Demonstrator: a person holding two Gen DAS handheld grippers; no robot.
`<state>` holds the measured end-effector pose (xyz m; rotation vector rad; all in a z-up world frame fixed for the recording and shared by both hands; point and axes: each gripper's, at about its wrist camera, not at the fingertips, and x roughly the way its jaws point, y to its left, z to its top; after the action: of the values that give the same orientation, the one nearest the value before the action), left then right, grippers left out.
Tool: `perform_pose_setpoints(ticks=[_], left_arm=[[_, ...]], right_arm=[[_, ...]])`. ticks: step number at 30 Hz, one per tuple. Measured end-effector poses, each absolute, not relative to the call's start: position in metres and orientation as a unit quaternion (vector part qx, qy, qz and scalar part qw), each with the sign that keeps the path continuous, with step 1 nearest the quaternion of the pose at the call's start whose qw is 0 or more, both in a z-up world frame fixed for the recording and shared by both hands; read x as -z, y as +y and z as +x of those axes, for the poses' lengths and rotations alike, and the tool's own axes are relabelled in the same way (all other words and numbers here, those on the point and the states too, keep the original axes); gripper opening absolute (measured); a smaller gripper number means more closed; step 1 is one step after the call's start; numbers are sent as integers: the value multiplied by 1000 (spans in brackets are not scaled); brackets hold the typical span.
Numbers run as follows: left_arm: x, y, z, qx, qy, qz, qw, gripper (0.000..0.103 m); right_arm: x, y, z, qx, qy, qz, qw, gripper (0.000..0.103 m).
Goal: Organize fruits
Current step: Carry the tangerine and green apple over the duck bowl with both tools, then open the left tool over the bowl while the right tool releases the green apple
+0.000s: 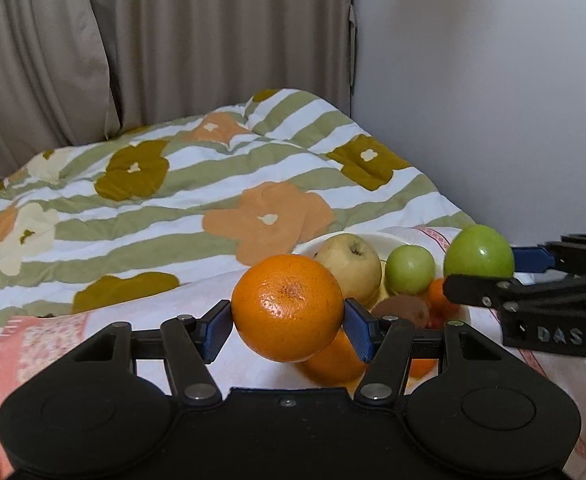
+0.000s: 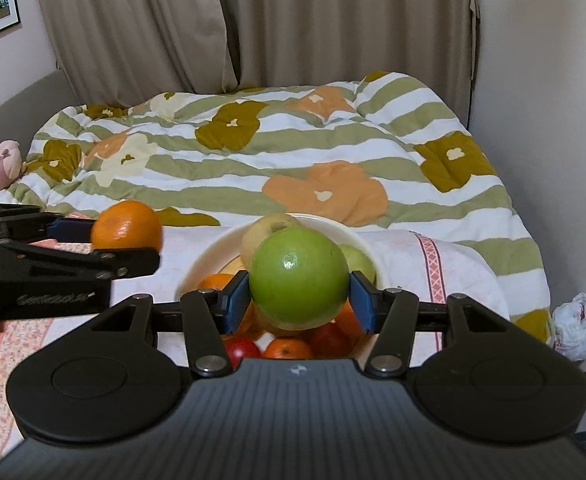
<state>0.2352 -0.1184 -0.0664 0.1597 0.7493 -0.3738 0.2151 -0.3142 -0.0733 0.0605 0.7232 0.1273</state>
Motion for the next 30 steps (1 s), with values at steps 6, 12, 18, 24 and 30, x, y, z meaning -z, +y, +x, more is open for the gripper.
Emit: perform_pose_setpoints(ticks=[6, 12, 18, 24, 30], left_arm=[[88, -136, 269, 176, 375, 84, 906, 64], [105, -143, 286, 172, 390, 87, 901, 64], [110, -148, 290, 179, 399, 93, 894, 76], [94, -141, 273, 181, 373, 106, 904, 99], [82, -125, 255, 176, 373, 97, 906, 101]], right_arm=[[84, -325, 235, -71, 355, 29, 932, 68], [93, -327, 247, -77, 360, 34, 929, 68], [98, -329, 252, -71, 363, 43, 928, 68], [92, -330, 245, -61, 358, 47, 931, 68], [91, -329, 246, -55, 361, 41, 930, 68]])
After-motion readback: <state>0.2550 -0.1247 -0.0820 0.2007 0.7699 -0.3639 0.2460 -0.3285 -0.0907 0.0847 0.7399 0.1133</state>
